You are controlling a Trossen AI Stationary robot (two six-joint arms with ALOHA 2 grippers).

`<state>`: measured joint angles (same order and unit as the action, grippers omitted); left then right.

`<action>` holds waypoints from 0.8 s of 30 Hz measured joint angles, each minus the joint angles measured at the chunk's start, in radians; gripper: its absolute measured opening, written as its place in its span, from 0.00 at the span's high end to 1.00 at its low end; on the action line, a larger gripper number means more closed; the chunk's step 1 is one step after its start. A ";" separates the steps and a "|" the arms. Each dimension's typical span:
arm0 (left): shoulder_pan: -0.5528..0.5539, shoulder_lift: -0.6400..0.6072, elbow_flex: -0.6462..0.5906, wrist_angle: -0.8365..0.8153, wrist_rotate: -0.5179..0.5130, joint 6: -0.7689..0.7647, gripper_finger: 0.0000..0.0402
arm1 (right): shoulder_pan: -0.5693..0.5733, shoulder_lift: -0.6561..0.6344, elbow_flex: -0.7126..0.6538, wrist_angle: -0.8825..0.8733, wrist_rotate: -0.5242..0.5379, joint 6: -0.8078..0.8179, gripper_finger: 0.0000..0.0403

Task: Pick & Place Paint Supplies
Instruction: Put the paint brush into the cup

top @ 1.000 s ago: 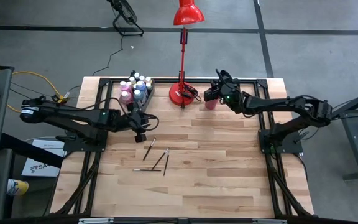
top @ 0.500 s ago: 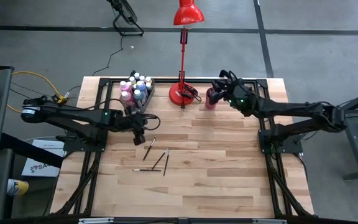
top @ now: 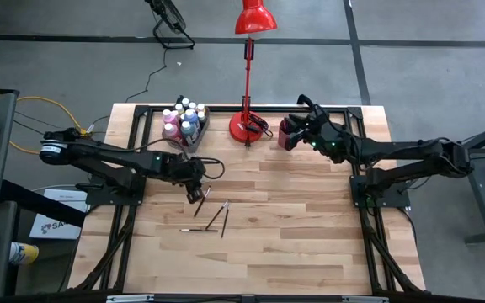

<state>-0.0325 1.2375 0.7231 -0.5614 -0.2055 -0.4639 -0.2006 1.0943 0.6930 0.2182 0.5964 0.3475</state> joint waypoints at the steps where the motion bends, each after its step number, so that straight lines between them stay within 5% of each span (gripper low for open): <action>1: 0.001 0.017 0.000 0.011 0.018 -0.013 0.58 | 0.007 0.000 0.000 -0.006 0.003 0.003 0.77; 10: 0.004 0.119 0.004 0.084 0.111 -0.111 0.58 | 0.038 0.001 0.000 -0.009 0.004 0.023 0.77; 24: 0.153 0.212 0.011 0.135 0.226 -0.109 0.58 | 0.037 0.001 0.000 -0.013 -0.006 0.022 0.77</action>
<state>0.1207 1.4499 0.7341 -0.4262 0.0206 -0.5731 -0.1635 1.0950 0.6926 0.2049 0.5905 0.3698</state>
